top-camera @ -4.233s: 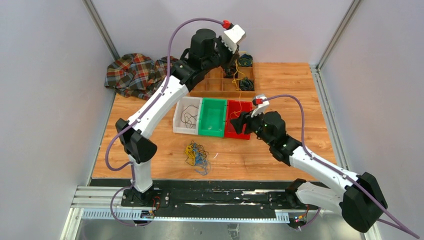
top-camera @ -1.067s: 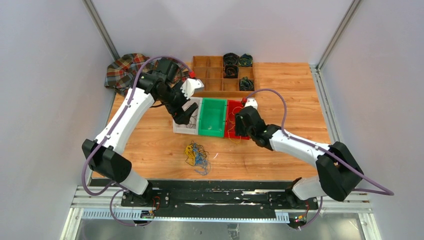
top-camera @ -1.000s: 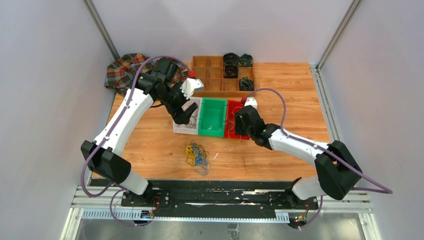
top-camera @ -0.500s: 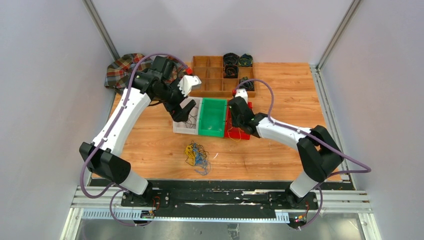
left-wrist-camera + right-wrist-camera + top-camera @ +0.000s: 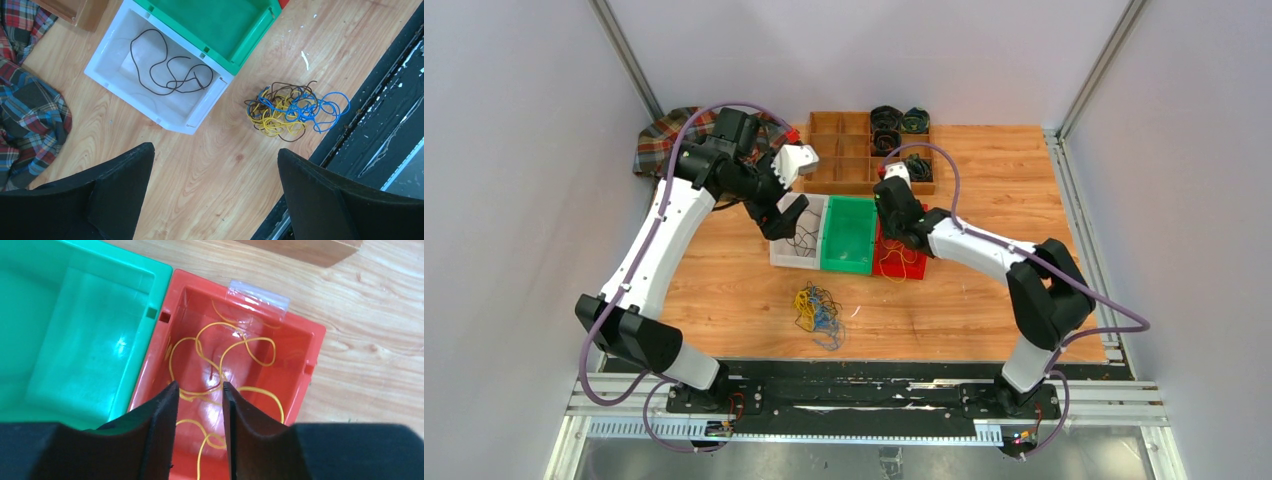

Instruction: Untangle the cables

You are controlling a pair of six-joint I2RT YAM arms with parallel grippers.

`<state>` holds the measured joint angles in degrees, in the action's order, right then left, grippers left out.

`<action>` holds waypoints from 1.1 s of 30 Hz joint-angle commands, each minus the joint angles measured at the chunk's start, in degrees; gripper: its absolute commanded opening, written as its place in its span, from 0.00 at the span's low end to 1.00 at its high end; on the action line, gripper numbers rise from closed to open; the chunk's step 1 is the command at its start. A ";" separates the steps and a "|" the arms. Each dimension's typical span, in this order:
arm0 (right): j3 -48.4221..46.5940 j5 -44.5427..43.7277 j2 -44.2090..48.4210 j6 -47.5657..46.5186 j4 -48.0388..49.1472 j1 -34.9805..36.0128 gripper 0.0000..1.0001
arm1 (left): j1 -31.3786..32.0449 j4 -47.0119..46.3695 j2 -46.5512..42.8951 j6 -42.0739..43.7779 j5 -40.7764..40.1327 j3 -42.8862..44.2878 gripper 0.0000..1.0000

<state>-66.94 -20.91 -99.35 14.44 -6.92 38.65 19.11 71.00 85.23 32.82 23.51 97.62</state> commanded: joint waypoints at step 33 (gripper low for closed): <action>1.08 -4.19 -2.84 -1.52 2.98 -0.95 0.01 | -0.75 3.17 -2.16 3.82 1.36 -1.29 0.98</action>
<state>-63.29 -26.00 -98.45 15.97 -5.06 39.79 18.85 73.47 84.86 35.64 25.21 96.77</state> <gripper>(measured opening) 0.014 0.980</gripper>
